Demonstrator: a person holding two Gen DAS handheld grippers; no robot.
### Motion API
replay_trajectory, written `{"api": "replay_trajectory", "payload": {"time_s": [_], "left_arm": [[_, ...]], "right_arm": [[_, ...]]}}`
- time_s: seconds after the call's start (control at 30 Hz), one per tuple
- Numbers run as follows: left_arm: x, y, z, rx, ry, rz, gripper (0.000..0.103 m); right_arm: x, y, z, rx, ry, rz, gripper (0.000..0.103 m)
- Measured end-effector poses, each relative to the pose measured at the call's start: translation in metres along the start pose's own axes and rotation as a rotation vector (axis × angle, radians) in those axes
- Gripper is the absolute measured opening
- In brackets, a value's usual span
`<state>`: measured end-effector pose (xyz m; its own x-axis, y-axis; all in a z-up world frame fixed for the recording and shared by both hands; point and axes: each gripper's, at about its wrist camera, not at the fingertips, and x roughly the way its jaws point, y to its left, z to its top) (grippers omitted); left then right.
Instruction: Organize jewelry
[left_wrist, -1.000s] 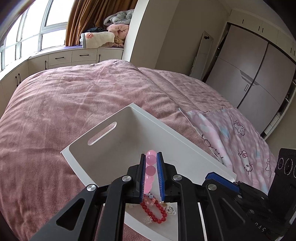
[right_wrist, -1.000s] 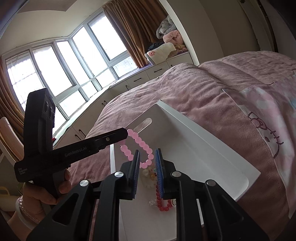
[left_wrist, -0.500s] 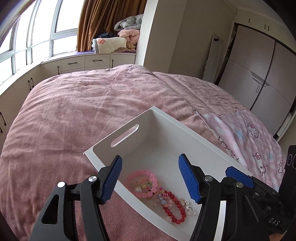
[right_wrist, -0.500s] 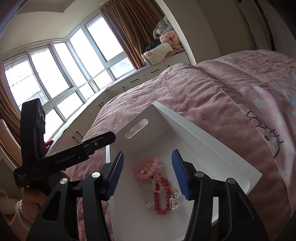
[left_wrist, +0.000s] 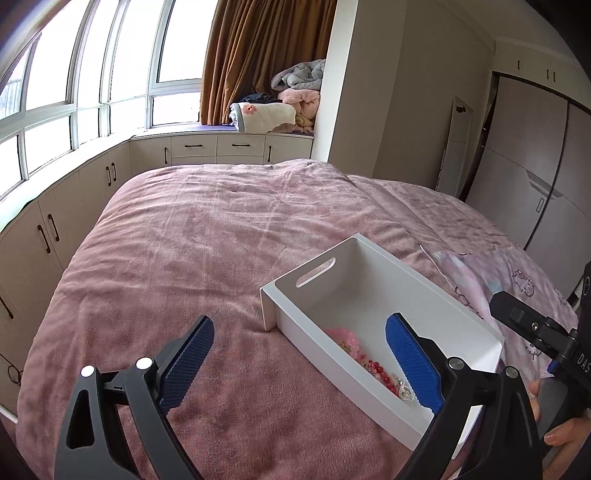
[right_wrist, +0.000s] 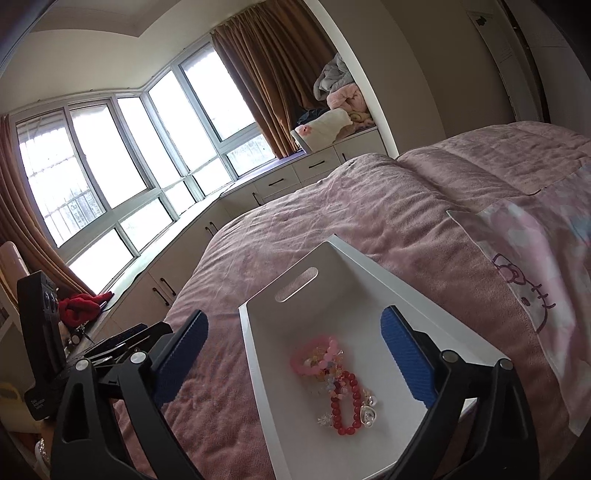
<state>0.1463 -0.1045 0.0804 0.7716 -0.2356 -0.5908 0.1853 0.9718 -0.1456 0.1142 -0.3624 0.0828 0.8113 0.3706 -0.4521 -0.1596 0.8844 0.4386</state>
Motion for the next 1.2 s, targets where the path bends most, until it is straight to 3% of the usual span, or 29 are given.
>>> {"api": "replay_trajectory", "payload": {"time_s": [0.2, 0.37, 0.57, 0.73, 0.97, 1.2], "left_arm": [[-0.026, -0.002, -0.014, -0.002, -0.041, 0.043, 0.099], [-0.035, -0.007, -0.031, -0.039, -0.042, 0.034, 0.099], [-0.042, -0.019, -0.055, -0.026, -0.059, 0.054, 0.099], [-0.056, -0.034, -0.071, 0.003, -0.119, 0.084, 0.099], [-0.066, -0.057, -0.091, 0.020, -0.161, 0.087, 0.099], [-0.056, -0.076, -0.101, -0.002, -0.158, 0.089, 0.099]], "right_arm": [[-0.022, 0.019, 0.006, -0.130, 0.032, -0.059, 0.098], [-0.040, 0.030, 0.002, -0.247, 0.041, -0.117, 0.098], [-0.058, 0.037, -0.013, -0.384, 0.036, -0.177, 0.098], [-0.069, 0.033, -0.032, -0.475, 0.022, -0.178, 0.098], [-0.075, 0.024, -0.056, -0.538, 0.029, -0.169, 0.098], [-0.082, 0.009, -0.053, -0.482, 0.003, -0.154, 0.098]]}}
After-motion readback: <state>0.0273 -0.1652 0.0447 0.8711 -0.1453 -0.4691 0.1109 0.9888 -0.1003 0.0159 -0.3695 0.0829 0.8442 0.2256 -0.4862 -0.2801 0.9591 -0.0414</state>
